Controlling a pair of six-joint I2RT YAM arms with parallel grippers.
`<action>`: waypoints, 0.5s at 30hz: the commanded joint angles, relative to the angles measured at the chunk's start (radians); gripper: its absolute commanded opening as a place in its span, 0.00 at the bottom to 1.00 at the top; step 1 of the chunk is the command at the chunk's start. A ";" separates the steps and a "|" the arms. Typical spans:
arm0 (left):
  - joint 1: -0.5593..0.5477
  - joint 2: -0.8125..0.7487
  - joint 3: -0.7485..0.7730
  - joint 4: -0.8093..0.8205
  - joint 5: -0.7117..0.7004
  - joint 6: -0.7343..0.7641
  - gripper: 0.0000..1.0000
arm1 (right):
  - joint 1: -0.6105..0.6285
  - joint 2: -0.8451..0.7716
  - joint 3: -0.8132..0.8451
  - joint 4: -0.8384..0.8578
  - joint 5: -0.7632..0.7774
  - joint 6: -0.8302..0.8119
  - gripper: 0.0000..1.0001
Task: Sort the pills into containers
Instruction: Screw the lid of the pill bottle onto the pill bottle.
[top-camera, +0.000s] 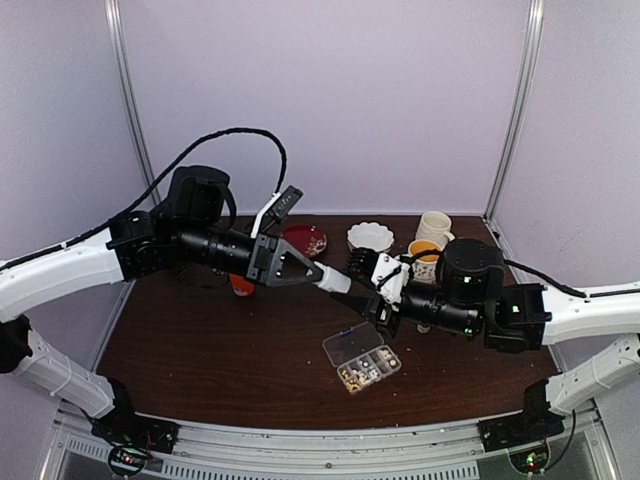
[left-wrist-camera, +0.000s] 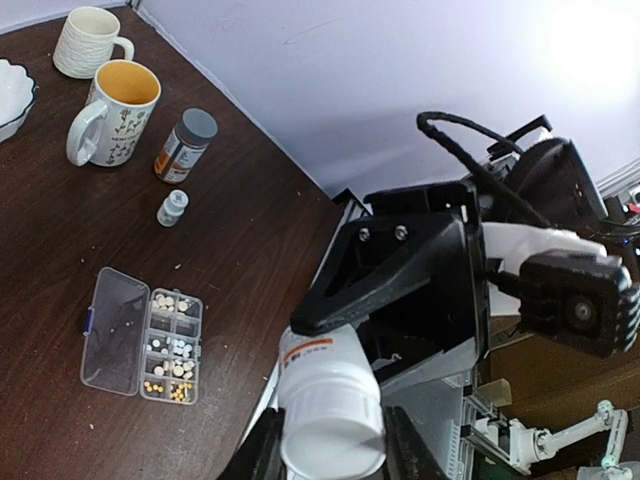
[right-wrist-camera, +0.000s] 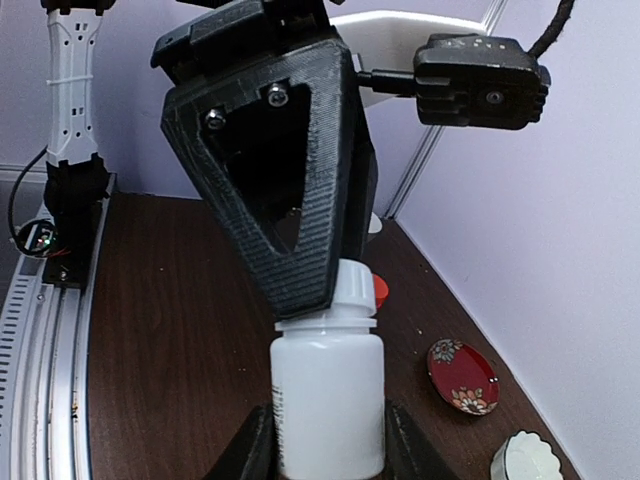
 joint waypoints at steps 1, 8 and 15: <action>-0.071 0.080 0.013 -0.014 0.103 0.192 0.05 | -0.053 0.012 0.109 0.311 -0.436 0.232 0.00; -0.076 0.098 0.031 -0.077 0.130 0.526 0.02 | -0.128 0.019 0.151 0.295 -0.640 0.455 0.00; -0.095 0.108 0.049 -0.157 0.138 0.968 0.01 | -0.142 0.012 0.162 0.280 -0.699 0.582 0.00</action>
